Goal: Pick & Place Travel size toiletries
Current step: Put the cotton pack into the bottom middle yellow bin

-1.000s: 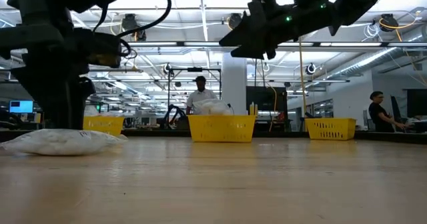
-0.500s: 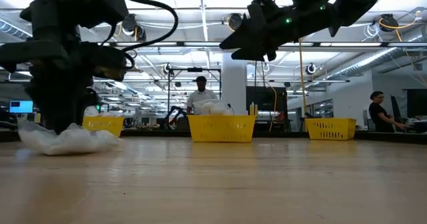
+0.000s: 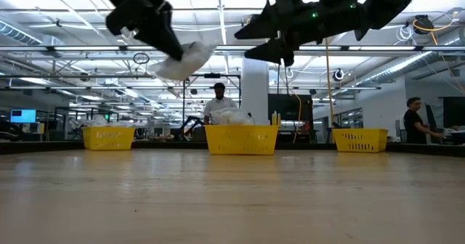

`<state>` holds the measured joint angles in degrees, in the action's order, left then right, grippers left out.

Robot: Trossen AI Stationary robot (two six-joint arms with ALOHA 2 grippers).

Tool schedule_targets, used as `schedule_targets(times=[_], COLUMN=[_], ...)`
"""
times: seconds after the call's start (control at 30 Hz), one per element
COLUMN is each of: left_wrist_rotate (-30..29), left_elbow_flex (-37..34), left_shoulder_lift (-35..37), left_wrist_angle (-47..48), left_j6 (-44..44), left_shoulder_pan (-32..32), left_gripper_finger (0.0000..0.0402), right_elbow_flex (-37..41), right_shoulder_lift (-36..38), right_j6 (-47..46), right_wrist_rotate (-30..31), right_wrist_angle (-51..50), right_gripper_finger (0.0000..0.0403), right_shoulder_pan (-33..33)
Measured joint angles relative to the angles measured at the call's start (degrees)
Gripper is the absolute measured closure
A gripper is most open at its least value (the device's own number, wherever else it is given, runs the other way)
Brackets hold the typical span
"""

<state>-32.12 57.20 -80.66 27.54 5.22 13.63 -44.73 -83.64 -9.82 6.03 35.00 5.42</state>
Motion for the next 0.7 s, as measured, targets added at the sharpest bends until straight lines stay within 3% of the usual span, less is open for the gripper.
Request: schedule_targets(times=[0.27, 0.43, 0.7], left_wrist_rotate=[-1.0, -1.0, 4.0], left_elbow_flex=[1.6, 1.6, 1.6], left_shoulder_lift=[-0.1, -0.1, -0.8], left_wrist_angle=[-10.6, -13.5, -17.5], left_j6=[12.0, 13.1, 12.7], left_shoulder_pan=[-4.6, -6.6, -6.9], left_gripper_finger=[0.0398, 0.0394, 0.0394], right_elbow_flex=[0.0, 0.0, 0.0], right_shoulder_lift=[0.0, 0.0, -0.5], right_j6=[0.0, -0.9, -3.4], right_wrist_rotate=[-0.8, -5.1, -4.6], right_wrist_angle=[3.1, 4.4, 6.1], right_gripper_finger=[0.0069, 0.0069, 0.0092], right_shoulder_pan=[-2.2, -2.5, -1.7])
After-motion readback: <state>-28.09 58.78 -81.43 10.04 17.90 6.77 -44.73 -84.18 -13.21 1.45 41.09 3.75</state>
